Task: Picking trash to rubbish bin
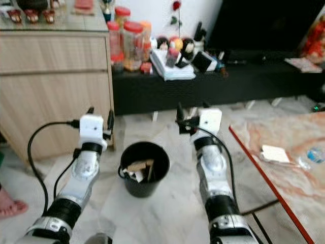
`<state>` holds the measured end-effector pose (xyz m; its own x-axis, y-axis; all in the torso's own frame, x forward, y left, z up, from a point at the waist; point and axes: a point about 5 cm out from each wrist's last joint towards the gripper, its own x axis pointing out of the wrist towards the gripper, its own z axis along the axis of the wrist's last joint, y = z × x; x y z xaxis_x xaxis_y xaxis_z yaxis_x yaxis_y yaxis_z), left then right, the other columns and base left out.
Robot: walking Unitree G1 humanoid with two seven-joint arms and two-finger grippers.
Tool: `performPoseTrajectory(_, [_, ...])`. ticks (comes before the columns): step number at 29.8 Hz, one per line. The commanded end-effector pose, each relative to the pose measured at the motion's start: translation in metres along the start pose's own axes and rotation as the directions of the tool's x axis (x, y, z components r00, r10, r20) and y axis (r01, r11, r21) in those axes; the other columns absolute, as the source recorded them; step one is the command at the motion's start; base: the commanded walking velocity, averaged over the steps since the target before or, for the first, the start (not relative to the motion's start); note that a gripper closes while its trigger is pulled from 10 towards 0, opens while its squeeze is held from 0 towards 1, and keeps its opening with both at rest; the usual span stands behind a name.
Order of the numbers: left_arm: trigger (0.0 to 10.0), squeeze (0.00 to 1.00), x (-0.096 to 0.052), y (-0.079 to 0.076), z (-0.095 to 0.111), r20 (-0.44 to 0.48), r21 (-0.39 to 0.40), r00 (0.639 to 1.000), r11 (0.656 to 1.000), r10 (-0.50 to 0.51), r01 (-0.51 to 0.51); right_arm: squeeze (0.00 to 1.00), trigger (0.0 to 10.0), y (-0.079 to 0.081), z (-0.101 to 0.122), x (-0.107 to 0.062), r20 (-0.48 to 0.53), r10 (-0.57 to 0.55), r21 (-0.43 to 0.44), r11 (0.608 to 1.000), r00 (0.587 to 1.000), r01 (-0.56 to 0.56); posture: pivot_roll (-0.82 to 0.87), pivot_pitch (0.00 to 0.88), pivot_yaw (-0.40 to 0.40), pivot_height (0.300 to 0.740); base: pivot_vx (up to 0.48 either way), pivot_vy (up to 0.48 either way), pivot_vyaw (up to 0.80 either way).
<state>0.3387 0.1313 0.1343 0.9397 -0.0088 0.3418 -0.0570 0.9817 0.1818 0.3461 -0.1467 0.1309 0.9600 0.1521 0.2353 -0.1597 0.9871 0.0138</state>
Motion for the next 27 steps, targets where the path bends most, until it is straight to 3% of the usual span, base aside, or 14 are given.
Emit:
performPoseTrajectory(1, [10.0, 0.0, 0.001, -0.007, 0.002, 0.002, -0.016, 1.0, 1.0, -0.013, 0.013, 0.0, 10.0, -0.007, 0.003, 0.0, 0.009, -0.02, -0.009, 1.0, 1.0, 0.02, 0.08, 0.103, -0.182, 0.74, 0.0, 0.0, 0.0])
performPoseTrajectory(14, [10.0, 0.0, 0.001, -0.012, 0.0, -0.018, -0.024, 0.999, 0.999, -0.045, 0.045, 0.0, 10.0, -0.004, 0.0, 0.0, -0.001, -0.018, -0.003, 1.0, 1.0, 0.018, 0.08, 0.102, -0.182, 0.74, 0.0, 0.0, 0.0])
performPoseTrajectory(20, [10.0, 0.0, 0.001, -0.012, -0.005, -0.033, -0.007, 0.998, 0.999, -0.05, 0.05, 0.0, 10.0, -0.012, -0.021, -0.011, -0.088, -0.047, 0.012, 0.999, 0.995, 0.049, 0.08, 0.101, -0.182, 0.74, 0.0, 0.0, 0.0])
performPoseTrajectory(22, [10.0, 0.0, -0.003, -0.011, -0.014, -0.072, 0.008, 0.996, 0.998, -0.056, 0.056, 0.0, 10.0, -0.015, -0.037, -0.022, -0.156, -0.058, 0.018, 0.998, 0.986, 0.062, 0.08, 0.101, -0.182, 0.74, 0.0, 0.0, 0.0])
performPoseTrajectory(27, [10.0, 0.0, -0.011, -0.01, -0.027, -0.131, 0.024, 0.988, 0.996, -0.08, 0.084, 0.0, 10.0, -0.02, -0.053, -0.035, -0.228, -0.091, 0.012, 0.995, 0.97, 0.096, 0.08, 0.094, -0.178, 0.74, 0.0, 0.0, 0.0])
